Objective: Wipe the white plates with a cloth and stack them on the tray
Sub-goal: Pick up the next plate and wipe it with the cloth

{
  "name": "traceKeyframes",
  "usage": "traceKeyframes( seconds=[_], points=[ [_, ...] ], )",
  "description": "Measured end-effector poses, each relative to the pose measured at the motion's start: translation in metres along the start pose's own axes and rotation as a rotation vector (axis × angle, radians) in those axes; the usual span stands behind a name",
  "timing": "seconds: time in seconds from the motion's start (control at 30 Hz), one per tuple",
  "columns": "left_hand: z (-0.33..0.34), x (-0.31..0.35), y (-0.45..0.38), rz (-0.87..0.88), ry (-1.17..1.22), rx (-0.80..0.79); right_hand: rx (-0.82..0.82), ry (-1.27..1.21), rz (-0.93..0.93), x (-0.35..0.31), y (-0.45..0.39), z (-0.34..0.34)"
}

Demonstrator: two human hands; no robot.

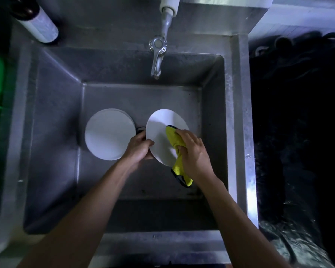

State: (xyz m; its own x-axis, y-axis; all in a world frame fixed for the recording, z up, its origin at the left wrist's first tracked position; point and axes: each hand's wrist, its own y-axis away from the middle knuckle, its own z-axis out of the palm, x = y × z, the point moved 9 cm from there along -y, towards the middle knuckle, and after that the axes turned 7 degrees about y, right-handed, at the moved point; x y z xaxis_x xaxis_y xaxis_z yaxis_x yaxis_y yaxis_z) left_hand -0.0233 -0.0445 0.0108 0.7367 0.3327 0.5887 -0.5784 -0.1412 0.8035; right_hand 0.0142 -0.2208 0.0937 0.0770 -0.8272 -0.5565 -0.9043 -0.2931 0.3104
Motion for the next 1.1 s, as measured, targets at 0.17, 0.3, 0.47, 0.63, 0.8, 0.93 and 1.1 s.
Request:
traceKeyframes(
  seconds=[0.17,0.3,0.47,0.63,0.8,0.93,1.1],
  points=[
    [0.003,0.015,0.039,0.016,0.080,-0.073,0.015,-0.012,-0.058,-0.037,0.002,-0.014],
    [0.006,0.028,0.068,0.056,0.152,-0.121,0.031,0.013,-0.141,-0.057,0.008,-0.019],
    [0.002,0.038,0.092,0.113,0.262,-0.141,0.007,0.160,-0.207,-0.050,0.018,-0.014],
    [0.000,0.041,0.103,0.156,0.372,-0.108,0.049,0.184,-0.247,-0.054,0.026,-0.022],
    [-0.001,0.046,0.105,0.174,0.407,-0.132,0.063,0.194,-0.270,-0.061,0.043,-0.018],
    [0.000,0.047,0.106,0.154,0.388,-0.186,0.062,0.188,-0.298,-0.077,0.049,-0.013],
    [-0.002,0.041,0.107,0.122,0.342,-0.217,0.049,0.214,-0.354,-0.099,0.035,-0.014]
  ],
)
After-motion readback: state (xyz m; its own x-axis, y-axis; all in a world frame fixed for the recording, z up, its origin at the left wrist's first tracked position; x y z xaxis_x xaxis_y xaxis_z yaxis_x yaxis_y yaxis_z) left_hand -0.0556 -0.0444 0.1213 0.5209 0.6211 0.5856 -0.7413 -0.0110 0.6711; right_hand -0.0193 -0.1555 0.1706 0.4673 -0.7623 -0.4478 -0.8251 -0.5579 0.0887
